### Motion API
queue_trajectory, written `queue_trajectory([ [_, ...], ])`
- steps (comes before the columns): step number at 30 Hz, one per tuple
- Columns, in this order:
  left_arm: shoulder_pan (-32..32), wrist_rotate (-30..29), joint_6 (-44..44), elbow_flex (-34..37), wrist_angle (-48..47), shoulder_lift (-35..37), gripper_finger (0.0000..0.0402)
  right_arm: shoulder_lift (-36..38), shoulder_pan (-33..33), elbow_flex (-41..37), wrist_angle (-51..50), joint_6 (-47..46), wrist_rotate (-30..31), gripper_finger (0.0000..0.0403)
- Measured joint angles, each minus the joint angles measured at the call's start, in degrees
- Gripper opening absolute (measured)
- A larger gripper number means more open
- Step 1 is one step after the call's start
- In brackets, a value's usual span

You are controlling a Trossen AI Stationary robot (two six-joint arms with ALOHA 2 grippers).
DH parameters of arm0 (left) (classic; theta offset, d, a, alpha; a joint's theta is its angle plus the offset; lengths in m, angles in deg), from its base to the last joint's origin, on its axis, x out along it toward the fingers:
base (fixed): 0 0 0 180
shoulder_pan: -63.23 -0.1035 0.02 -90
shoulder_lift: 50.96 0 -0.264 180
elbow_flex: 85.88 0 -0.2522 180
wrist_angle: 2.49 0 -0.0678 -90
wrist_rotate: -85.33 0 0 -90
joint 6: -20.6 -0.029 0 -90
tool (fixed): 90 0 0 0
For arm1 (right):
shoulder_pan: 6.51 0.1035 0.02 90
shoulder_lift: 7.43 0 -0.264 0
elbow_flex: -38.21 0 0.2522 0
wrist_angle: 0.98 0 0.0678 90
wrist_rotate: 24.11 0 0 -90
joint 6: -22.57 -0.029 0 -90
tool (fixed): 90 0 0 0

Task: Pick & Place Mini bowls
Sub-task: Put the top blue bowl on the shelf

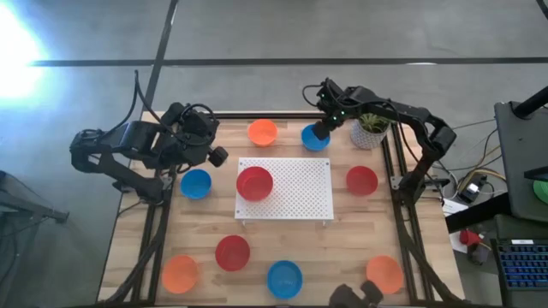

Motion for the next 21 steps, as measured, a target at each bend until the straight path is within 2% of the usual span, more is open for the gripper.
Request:
queue_trajectory([
  [21, 0.0, 0.0, 0.2, 0.0, 0.0, 0.0, 0.0000, -5.8, -0.5, 0.0, 2.0, 2.4, 1.8, 0.0009],
])
